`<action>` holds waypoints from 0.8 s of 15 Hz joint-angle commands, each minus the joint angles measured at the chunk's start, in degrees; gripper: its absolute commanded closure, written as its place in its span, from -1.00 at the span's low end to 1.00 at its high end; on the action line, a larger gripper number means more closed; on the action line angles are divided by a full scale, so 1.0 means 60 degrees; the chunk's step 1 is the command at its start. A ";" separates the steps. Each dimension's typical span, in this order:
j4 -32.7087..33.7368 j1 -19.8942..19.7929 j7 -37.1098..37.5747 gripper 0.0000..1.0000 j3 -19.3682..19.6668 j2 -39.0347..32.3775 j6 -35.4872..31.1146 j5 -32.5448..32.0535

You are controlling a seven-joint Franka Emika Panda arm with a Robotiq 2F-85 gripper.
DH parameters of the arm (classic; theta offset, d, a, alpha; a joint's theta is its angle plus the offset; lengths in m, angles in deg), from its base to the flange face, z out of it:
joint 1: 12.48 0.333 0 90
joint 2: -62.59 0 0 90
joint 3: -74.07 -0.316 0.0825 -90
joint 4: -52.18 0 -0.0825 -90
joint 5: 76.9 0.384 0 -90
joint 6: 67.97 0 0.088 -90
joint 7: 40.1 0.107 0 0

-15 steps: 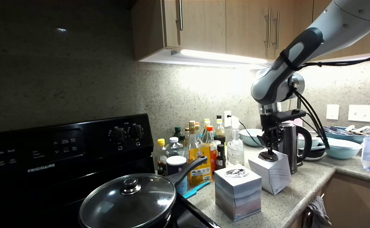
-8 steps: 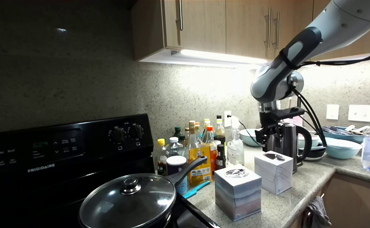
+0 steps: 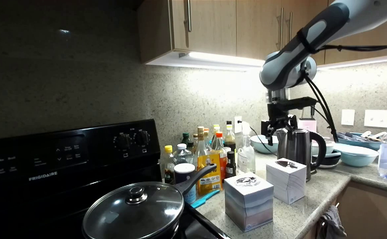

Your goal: Unstack the tissue boxes then place the box on the left on top of the box on the right.

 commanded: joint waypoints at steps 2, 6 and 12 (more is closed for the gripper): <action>-0.0544 0.0449 0.1441 -1.00 -0.0627 0.1612 0.0900 -0.1041; -0.0179 0.0460 0.1389 -1.00 -0.0913 0.1600 0.1048 -0.0996; -0.0231 0.0437 0.1301 -1.00 -0.0848 0.1397 0.1003 -0.0817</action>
